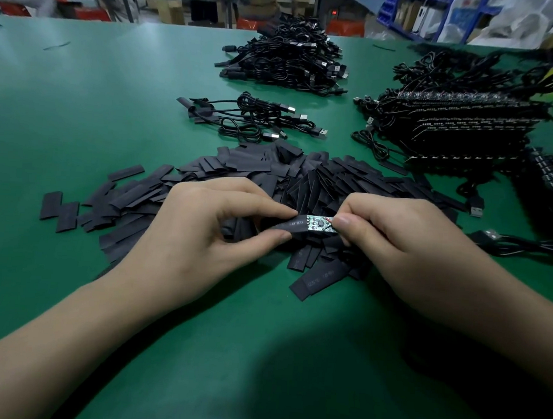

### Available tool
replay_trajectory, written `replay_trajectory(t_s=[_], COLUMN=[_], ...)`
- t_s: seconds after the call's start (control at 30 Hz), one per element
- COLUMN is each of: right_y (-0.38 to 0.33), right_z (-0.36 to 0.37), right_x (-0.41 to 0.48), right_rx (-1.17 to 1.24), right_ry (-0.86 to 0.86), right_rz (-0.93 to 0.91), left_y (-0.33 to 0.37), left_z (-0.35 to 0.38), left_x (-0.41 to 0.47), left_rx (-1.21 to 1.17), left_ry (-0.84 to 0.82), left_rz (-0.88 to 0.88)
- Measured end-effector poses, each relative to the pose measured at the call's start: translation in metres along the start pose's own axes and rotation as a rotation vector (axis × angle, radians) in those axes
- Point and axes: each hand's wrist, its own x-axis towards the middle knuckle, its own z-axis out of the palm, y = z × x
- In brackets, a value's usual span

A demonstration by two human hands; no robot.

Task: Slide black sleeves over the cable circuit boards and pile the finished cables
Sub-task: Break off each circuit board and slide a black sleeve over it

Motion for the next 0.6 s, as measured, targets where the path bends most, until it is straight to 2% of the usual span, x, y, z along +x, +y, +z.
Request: replay_trajectory(t_s=[0.37, 0.6], right_y=[-0.0021, -0.0017], right_z=[0.0012, 0.0032], right_x=[-0.0002, 0.0000], right_rx=[0.009, -0.052], right_ry=[-0.025, -0.030], right_rz=[-0.050, -0.072], left_y=[0.0035, 0.0031], left_z=[0.0025, 0.0013], left_x=[-0.0015, -0.0017], left_rx=[0.036, 0.034], left_ry=[0.078, 0.038], left_rz=[-0.016, 0.001])
